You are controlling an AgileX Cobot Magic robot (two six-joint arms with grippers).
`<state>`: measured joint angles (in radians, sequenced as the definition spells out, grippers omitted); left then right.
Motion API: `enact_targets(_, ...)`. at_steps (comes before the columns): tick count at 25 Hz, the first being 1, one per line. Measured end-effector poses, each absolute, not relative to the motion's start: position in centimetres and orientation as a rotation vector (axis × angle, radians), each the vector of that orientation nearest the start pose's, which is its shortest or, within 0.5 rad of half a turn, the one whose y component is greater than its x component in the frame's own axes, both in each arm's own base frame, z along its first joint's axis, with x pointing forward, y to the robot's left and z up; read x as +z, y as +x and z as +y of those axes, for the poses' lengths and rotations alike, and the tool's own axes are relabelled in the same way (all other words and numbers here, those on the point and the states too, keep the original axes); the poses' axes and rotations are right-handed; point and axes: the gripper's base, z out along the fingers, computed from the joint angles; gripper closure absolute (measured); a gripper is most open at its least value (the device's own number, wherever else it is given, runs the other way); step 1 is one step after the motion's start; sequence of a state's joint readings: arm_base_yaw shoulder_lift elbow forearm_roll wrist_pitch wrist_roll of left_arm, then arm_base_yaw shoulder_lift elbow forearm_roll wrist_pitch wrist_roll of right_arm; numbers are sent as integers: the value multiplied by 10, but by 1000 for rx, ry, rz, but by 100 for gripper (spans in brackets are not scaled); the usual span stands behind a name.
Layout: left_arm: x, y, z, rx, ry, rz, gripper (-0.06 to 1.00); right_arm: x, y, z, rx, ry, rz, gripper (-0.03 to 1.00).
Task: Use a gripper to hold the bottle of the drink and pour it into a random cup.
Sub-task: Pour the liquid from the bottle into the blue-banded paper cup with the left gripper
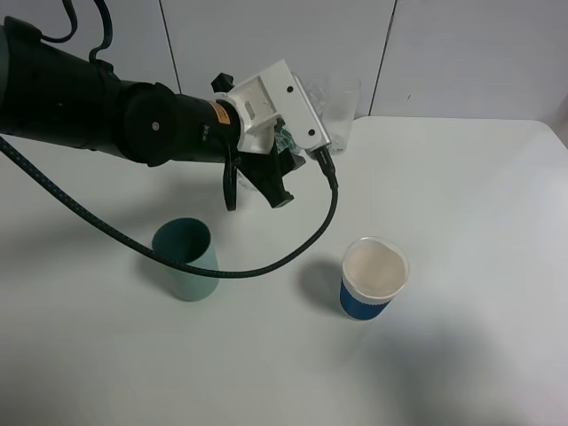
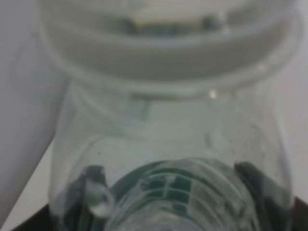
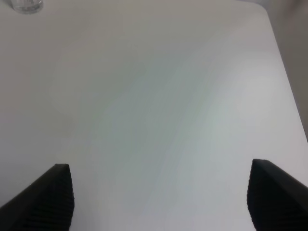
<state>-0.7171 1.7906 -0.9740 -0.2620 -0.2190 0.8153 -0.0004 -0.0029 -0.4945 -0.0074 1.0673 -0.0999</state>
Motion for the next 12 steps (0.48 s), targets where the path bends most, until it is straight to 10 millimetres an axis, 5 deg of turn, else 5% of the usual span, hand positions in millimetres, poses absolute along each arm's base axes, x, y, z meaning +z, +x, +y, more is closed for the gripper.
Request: enact_targets(12,188,255,-231,165,1274,1606,40,275,-5,-1,-71,-102,2052,23)
